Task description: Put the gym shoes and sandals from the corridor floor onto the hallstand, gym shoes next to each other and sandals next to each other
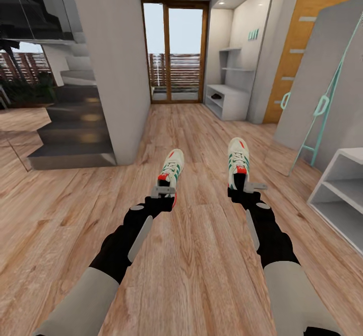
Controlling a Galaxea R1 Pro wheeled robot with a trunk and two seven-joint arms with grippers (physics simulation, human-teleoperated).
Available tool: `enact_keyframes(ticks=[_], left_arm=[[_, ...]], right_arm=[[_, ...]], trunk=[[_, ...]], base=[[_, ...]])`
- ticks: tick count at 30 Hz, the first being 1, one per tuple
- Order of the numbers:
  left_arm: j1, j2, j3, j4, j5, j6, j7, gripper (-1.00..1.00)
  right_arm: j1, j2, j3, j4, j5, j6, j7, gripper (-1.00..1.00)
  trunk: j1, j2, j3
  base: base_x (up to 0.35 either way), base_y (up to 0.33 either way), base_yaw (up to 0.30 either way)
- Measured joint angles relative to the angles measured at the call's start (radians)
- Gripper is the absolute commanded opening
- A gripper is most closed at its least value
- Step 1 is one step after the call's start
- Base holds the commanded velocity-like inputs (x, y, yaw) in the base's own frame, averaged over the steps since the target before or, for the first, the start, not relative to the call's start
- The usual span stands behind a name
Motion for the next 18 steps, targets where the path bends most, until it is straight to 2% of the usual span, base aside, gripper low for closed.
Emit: enact_keyframes(ticks=[6, 18], left_arm=[[0.0, 0.0, -0.001, 0.0, 0.001, 0.0, 0.0, -1.0], [0.0, 0.0, -0.002, 0.0, 0.002, 0.001, 0.0, -1.0]], right_arm=[[0.0, 0.0, 0.0, 0.0, 0.0, 0.0, 0.0, -1.0], [0.0, 0.0, 0.0, 0.001, 0.0, 0.0, 0.0, -1.0]], trunk=[[0.0, 0.0, 0.01], [-0.001, 0.0, 0.029]], base=[[0.185, 0.0, 0.0], [0.331, 0.0, 0.0]])
